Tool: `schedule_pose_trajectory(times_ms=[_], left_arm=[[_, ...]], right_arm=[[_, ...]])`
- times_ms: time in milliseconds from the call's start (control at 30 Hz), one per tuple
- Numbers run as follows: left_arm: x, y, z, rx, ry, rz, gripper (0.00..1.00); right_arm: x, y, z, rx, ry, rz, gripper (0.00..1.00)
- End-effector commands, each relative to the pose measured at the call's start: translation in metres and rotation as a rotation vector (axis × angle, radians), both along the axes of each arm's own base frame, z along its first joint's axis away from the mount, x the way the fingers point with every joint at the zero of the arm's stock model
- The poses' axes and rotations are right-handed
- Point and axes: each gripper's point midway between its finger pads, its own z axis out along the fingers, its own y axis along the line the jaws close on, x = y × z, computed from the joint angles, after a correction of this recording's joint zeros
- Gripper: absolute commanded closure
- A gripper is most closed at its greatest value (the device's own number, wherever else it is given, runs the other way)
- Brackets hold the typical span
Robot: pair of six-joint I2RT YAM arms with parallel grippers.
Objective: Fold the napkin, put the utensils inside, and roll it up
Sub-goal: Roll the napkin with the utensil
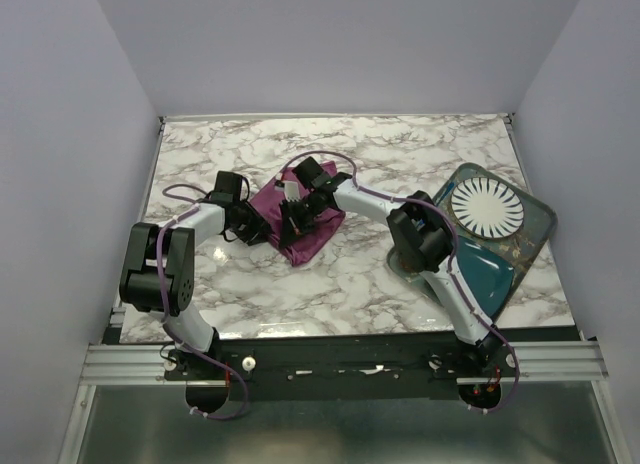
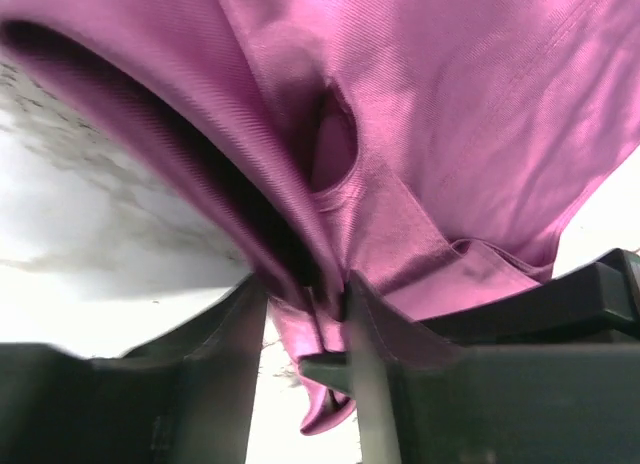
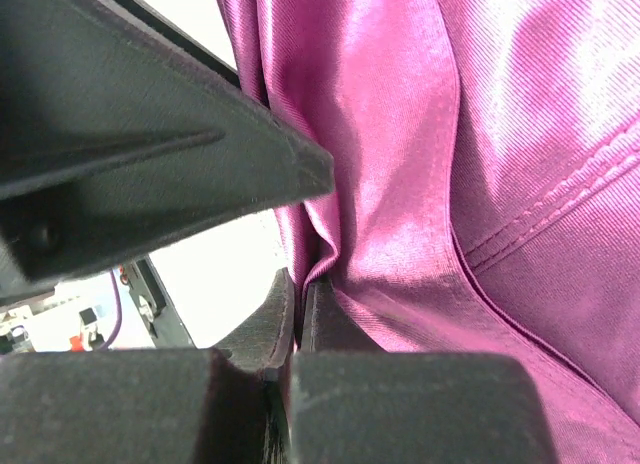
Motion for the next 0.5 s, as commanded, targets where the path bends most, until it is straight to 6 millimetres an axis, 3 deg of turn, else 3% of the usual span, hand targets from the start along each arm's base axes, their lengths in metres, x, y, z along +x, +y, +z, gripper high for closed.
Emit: schedule_pose_trajectory(times_ms=[0, 33, 100, 133, 167, 467], left_arm=[[-0.007, 0.008, -0.017, 0.066, 0.021, -0.019, 0.66], [-0.007, 0.009, -0.017, 0.071, 0.024, -0.022, 0.81], [-0.009, 0.010, -0.018, 0.078, 0.032, -0.028, 0.97], [-0.010, 0.010, -0.019, 0.078, 0.038, -0.027, 1.00], [-0.011, 0.010, -0.019, 0.075, 0.040, -0.035, 1.00], [-0.015, 0.006, -0.011, 0.055, 0.062, -0.042, 1.00]], right_arm=[[-0.004, 0.002, 0.024, 0.035, -0.031, 0.013, 1.00], [-0.004, 0.002, 0.027, 0.036, -0.036, 0.013, 0.99], [-0.003, 0.001, 0.027, 0.036, -0.063, 0.024, 0.99], [-0.004, 0.002, 0.030, 0.032, -0.082, 0.024, 1.00], [0.000, 0.001, 0.029, 0.019, -0.111, 0.019, 1.00], [-0.002, -0.010, 0.035, -0.111, -0.352, 0.042, 0.52]])
